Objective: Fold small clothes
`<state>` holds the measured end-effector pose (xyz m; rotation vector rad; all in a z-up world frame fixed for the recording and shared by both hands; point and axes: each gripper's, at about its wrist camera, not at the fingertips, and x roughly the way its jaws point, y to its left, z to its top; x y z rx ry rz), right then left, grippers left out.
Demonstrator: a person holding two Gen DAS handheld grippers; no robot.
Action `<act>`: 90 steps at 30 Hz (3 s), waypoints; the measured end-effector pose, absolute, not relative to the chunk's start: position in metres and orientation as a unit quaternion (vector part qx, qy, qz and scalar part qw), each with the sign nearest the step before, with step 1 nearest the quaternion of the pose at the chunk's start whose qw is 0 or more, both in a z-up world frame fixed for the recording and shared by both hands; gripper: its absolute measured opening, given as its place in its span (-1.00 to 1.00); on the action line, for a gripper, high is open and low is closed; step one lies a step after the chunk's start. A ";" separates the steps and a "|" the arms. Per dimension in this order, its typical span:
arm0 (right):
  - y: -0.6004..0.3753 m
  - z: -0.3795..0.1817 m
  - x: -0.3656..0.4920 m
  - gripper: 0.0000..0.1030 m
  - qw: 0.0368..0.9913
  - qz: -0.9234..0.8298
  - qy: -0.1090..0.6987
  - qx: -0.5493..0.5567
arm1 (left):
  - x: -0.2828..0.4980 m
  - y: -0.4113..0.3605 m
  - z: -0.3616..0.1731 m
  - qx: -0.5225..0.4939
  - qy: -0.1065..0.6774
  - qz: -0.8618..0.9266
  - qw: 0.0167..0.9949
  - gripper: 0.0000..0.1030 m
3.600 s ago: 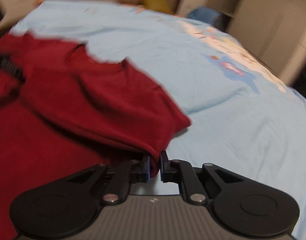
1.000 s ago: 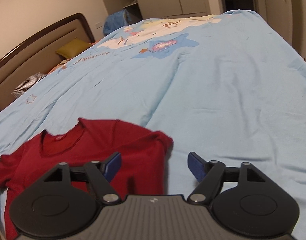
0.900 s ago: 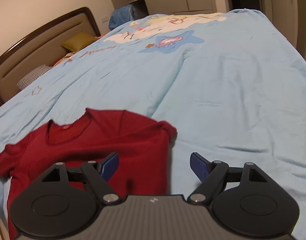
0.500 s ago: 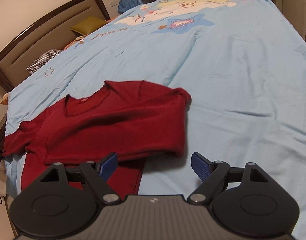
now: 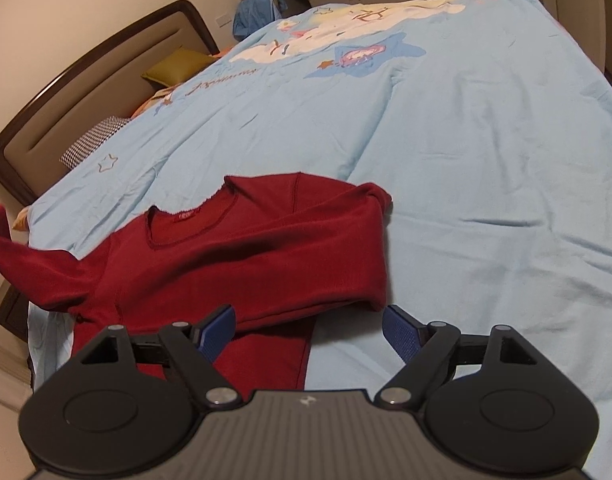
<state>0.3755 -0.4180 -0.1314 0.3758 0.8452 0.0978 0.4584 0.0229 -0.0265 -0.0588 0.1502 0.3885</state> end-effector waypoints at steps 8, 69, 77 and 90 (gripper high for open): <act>-0.434 -0.131 0.372 0.67 0.900 0.021 0.398 0.176 | 0.444 -0.124 -0.097 0.158 0.156 -0.083 0.972 -0.85; -0.288 -0.144 0.436 -0.87 0.936 0.136 0.304 0.113 | 0.500 0.063 -0.158 -0.076 0.347 0.124 0.927 -0.95; -0.290 -0.172 0.431 -0.82 0.917 0.129 0.359 0.117 | 0.484 0.087 -0.165 -0.146 0.362 0.104 0.915 0.32; -0.316 -0.185 0.453 -0.34 0.881 0.097 0.422 0.193 | 0.581 0.062 -0.178 -0.067 0.425 0.051 0.901 -0.44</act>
